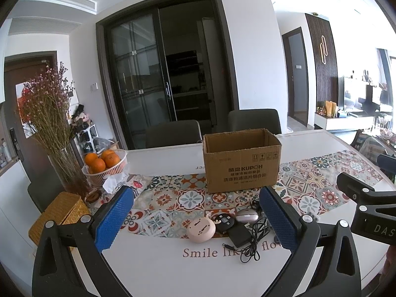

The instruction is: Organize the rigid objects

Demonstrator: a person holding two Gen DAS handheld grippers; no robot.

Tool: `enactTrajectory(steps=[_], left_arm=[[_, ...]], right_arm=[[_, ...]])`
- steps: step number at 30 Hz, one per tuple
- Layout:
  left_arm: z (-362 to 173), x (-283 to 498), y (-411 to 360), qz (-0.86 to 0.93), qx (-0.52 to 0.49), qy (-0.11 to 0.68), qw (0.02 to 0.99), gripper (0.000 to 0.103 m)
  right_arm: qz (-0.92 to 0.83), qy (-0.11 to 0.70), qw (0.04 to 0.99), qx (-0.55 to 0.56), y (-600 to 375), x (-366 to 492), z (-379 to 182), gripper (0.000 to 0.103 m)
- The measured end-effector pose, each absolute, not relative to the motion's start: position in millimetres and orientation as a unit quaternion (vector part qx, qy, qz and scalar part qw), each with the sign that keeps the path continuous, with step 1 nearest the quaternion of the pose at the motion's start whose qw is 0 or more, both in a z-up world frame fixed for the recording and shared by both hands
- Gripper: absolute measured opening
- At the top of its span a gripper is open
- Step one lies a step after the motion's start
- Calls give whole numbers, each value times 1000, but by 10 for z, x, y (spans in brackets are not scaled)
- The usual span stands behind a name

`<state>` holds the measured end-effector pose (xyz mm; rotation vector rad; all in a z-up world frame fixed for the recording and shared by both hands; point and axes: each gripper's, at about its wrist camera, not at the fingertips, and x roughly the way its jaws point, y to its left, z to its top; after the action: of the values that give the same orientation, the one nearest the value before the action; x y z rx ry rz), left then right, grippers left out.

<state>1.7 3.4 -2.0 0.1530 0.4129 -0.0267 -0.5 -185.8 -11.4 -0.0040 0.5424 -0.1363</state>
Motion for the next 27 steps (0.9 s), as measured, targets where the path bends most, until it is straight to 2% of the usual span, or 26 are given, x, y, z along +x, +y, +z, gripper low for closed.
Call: enactTrajectory(steps=[27], left_arm=[[-26,17,32,-15,75,206,976,103]], right_arm=[[-66,269,961,-2,-1853,3,-107,101]])
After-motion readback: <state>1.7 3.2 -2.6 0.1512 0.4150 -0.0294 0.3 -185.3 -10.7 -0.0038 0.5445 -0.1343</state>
